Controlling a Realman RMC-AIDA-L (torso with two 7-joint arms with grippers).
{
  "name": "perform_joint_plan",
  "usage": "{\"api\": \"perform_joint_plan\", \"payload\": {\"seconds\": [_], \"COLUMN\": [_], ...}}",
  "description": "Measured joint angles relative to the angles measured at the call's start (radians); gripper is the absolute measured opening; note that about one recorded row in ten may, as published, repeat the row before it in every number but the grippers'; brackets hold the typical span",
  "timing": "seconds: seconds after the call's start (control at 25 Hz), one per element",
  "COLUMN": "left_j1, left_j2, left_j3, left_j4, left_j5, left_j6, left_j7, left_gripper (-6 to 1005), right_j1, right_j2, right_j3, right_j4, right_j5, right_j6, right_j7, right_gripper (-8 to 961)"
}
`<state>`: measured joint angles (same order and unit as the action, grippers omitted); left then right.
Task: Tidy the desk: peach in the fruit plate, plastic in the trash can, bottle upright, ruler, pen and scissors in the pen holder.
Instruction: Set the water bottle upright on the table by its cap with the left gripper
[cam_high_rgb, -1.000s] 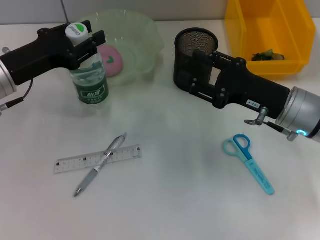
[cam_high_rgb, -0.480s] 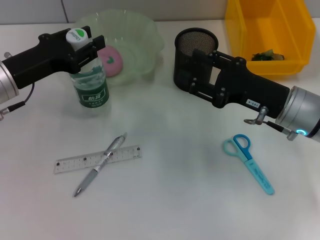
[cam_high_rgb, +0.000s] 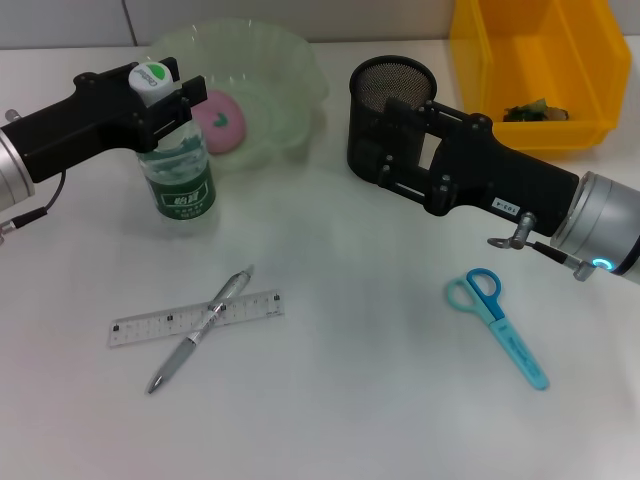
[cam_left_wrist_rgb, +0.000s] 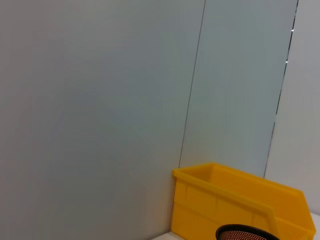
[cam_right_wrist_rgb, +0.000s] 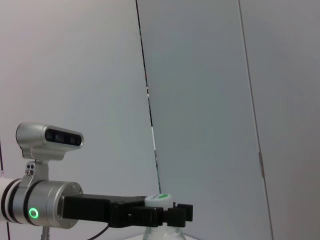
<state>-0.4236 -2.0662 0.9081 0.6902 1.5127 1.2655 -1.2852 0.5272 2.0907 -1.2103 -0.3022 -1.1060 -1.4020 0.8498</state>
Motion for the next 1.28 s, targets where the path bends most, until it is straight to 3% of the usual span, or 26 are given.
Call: {"api": "perform_joint_plan", "payload": {"seconds": [1.28], "left_j1": [-0.001], "left_j2": [0.001], "left_j3": [0.003], "left_j4": [0.01], "left_j5": [0.004], "left_j6": [0.014], "left_j7": [0.0], "left_gripper": [479], "right_j1": [0.0], "right_j2": [0.0], "right_j3": [0.0], "right_j4": [0.0], "right_j5": [0.0], "right_j6": [0.003], "right_j7": [0.0], "right_gripper": [621]}}
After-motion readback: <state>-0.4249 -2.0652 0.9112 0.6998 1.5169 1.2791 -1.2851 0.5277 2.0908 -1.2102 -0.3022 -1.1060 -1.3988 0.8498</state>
